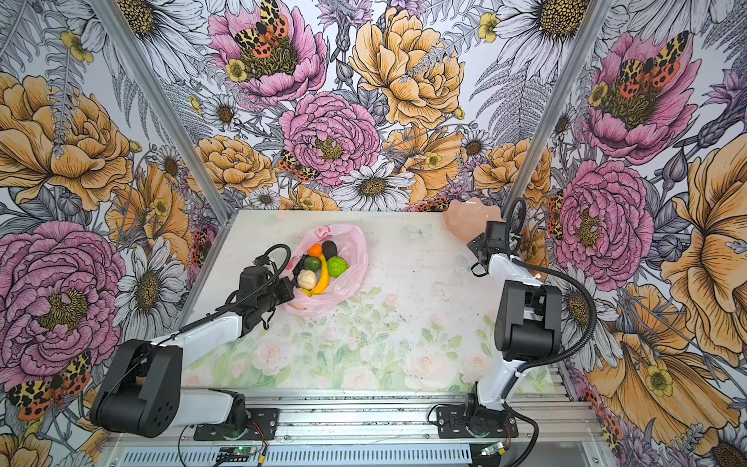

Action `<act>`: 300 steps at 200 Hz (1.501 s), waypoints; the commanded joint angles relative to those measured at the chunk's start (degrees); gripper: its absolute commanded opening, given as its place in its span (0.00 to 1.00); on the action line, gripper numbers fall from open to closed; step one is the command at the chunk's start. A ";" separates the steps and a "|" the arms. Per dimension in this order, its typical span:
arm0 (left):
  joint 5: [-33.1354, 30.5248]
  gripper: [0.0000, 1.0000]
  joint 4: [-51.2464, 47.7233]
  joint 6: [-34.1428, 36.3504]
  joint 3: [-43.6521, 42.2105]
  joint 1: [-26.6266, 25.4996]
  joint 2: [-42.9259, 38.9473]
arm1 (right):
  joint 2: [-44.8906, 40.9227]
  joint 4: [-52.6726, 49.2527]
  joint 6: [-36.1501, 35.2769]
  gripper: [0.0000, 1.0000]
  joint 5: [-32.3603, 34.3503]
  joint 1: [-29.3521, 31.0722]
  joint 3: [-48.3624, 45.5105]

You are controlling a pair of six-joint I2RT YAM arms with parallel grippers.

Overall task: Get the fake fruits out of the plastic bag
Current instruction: 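Move the right gripper toward the peach scalloped bowl while the left holds the bag, then grip the peach bowl rim with the right gripper and drag it nearer the robot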

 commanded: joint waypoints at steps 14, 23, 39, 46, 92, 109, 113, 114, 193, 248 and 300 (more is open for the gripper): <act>-0.53 0.00 1.84 2.04 1.34 -0.71 -0.81 | 5.82 7.41 7.02 0.83 -2.44 -0.74 5.81; -0.58 0.00 1.84 2.11 1.37 -0.82 -0.81 | 7.41 7.72 8.03 0.83 -2.62 -0.81 6.78; -0.56 0.00 1.94 2.09 1.49 -0.73 -0.64 | 9.88 7.97 9.76 0.81 -3.15 -0.95 8.60; -0.57 0.00 1.92 2.09 1.57 -0.78 -0.45 | 10.62 7.97 10.30 0.80 -3.24 -1.01 9.18; -0.68 0.00 2.23 2.09 1.66 -0.69 0.07 | 14.51 7.97 13.27 0.76 -2.16 -1.04 10.97; -0.64 0.00 2.19 2.09 1.70 -0.67 0.26 | 16.51 7.97 13.82 0.75 -2.45 -1.20 12.07; -0.67 0.00 2.19 2.09 1.62 -0.69 0.25 | 17.18 7.97 13.99 0.74 -2.82 -1.29 12.50; -0.63 0.00 2.19 2.09 1.64 -0.64 0.25 | 17.35 7.97 14.08 0.74 -2.90 -1.29 12.57; -0.85 0.00 2.11 1.88 1.73 -0.25 0.49 | 23.83 7.98 13.91 0.41 -5.33 -1.43 17.64; -2.27 0.01 1.58 2.00 1.22 -0.15 -1.03 | 21.64 11.43 14.16 0.15 -7.42 -0.46 14.23; -2.86 0.01 1.49 2.00 1.22 -0.16 -1.07 | 16.09 18.31 15.83 0.08 -10.56 -0.07 4.94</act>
